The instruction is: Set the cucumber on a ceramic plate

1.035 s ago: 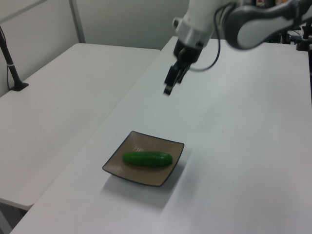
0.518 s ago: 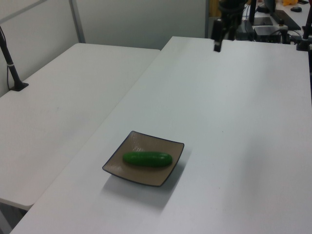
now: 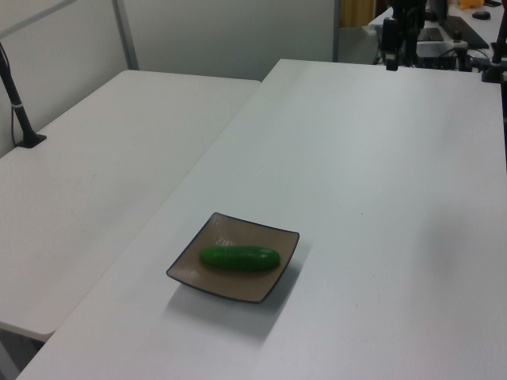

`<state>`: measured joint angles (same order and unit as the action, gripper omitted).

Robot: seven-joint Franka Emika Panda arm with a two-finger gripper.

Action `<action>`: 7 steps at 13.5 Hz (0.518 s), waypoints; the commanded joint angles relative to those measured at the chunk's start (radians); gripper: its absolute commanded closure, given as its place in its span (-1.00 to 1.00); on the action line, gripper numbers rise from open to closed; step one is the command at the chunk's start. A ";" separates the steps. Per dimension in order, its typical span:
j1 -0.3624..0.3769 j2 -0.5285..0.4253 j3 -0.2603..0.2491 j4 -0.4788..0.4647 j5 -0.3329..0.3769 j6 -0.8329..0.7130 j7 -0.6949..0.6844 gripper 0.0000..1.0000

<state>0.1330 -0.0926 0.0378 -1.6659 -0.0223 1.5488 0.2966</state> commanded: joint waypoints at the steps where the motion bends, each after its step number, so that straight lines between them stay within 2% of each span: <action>1: -0.003 -0.009 -0.022 -0.032 0.019 0.086 -0.141 -1.00; 4: -0.018 0.036 -0.039 -0.028 0.035 0.169 -0.315 -1.00; 7: -0.029 0.050 -0.042 -0.026 0.076 0.182 -0.330 -1.00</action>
<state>0.1143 -0.0441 -0.0010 -1.6815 0.0053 1.7066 0.0037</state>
